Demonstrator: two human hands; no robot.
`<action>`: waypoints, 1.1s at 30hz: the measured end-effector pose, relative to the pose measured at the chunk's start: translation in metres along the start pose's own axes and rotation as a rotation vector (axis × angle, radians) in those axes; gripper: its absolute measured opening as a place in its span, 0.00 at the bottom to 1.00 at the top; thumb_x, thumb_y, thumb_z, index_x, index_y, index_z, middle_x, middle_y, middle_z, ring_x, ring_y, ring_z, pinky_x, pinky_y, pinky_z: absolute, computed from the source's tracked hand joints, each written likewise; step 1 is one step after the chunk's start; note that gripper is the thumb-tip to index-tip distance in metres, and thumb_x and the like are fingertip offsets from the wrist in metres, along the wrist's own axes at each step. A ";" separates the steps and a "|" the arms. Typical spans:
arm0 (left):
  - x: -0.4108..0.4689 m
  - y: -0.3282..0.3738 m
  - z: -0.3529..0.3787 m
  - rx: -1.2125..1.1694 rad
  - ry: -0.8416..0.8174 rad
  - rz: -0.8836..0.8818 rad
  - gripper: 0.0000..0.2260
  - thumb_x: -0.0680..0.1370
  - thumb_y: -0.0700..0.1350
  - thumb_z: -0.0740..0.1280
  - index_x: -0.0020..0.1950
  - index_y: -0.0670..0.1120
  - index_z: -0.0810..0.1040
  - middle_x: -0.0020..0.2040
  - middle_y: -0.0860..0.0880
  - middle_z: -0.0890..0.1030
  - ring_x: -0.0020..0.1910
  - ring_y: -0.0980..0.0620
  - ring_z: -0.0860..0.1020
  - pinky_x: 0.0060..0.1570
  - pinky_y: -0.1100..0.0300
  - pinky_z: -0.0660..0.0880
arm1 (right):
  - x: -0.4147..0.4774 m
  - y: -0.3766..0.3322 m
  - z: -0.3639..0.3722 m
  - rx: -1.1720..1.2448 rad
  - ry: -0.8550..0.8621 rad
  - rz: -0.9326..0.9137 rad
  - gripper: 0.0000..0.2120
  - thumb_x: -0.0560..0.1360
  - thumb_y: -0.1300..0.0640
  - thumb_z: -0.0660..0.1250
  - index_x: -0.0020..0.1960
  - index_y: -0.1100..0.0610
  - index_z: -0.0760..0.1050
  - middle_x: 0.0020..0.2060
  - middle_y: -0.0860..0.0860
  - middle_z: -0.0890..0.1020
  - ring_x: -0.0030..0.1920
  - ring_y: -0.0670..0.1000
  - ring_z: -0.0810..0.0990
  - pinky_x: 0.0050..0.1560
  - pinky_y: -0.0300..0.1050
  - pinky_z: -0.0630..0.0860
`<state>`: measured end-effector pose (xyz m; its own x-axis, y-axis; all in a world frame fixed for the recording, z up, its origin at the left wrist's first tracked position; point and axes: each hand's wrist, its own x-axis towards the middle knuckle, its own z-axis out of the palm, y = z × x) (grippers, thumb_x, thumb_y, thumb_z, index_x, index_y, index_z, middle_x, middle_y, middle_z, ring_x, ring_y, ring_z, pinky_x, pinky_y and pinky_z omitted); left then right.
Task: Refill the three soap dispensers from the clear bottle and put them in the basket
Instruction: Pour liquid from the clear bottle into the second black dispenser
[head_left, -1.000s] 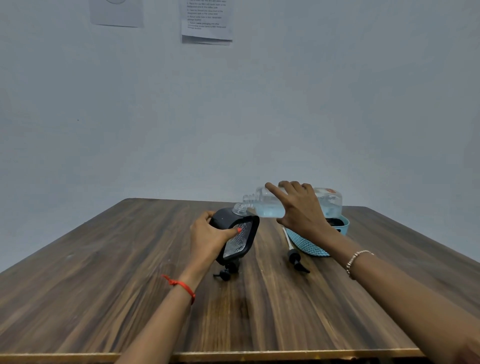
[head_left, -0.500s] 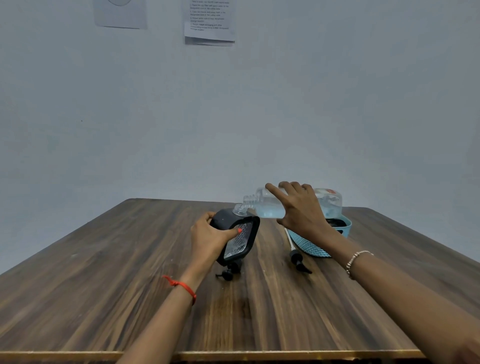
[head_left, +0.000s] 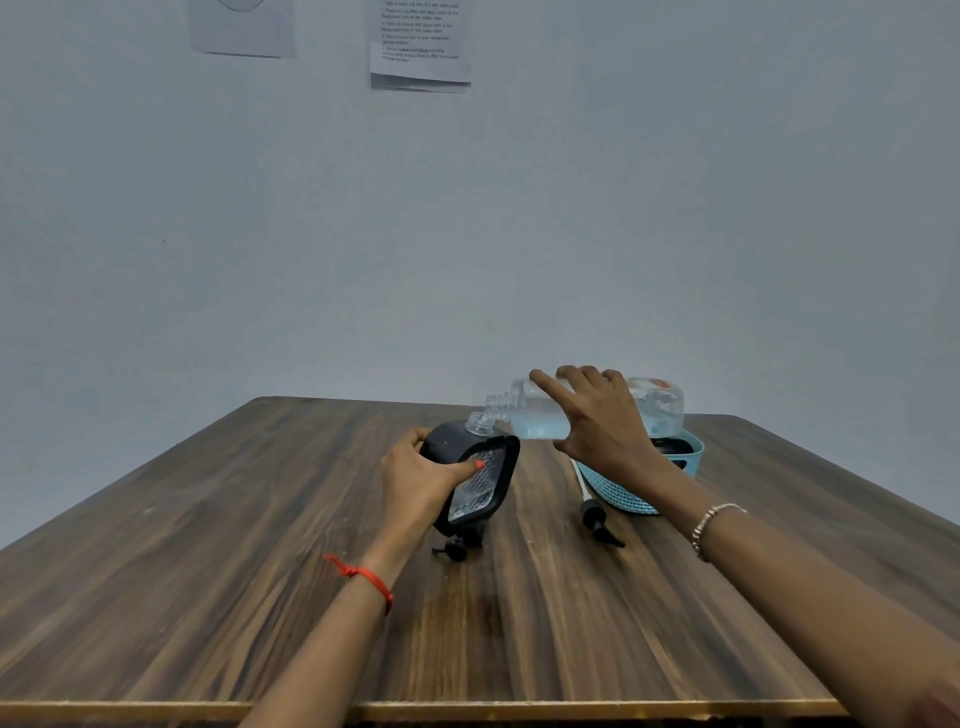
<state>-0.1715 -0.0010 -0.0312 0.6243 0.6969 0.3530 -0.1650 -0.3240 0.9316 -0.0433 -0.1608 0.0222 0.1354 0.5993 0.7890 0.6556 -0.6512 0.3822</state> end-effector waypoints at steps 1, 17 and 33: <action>0.000 0.000 0.000 0.002 -0.002 0.000 0.20 0.61 0.39 0.79 0.49 0.44 0.76 0.46 0.46 0.82 0.43 0.51 0.81 0.39 0.60 0.77 | 0.000 0.000 0.000 -0.002 -0.001 -0.001 0.46 0.46 0.59 0.82 0.61 0.52 0.66 0.45 0.58 0.82 0.41 0.59 0.81 0.42 0.54 0.77; 0.001 -0.004 -0.001 0.006 0.015 -0.016 0.22 0.60 0.40 0.80 0.51 0.43 0.76 0.46 0.46 0.83 0.44 0.50 0.81 0.40 0.58 0.78 | 0.000 -0.003 -0.001 -0.006 -0.021 -0.001 0.46 0.46 0.59 0.82 0.61 0.52 0.65 0.45 0.58 0.82 0.41 0.59 0.81 0.42 0.54 0.77; 0.003 -0.007 -0.001 -0.001 0.018 -0.017 0.22 0.60 0.40 0.80 0.50 0.43 0.77 0.46 0.46 0.83 0.44 0.49 0.82 0.41 0.57 0.78 | 0.000 -0.004 0.005 0.010 0.023 -0.025 0.47 0.46 0.59 0.81 0.61 0.52 0.65 0.44 0.58 0.82 0.40 0.60 0.81 0.41 0.54 0.77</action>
<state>-0.1692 0.0041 -0.0370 0.6128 0.7141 0.3384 -0.1549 -0.3114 0.9376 -0.0420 -0.1560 0.0180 0.1020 0.6041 0.7904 0.6657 -0.6318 0.3971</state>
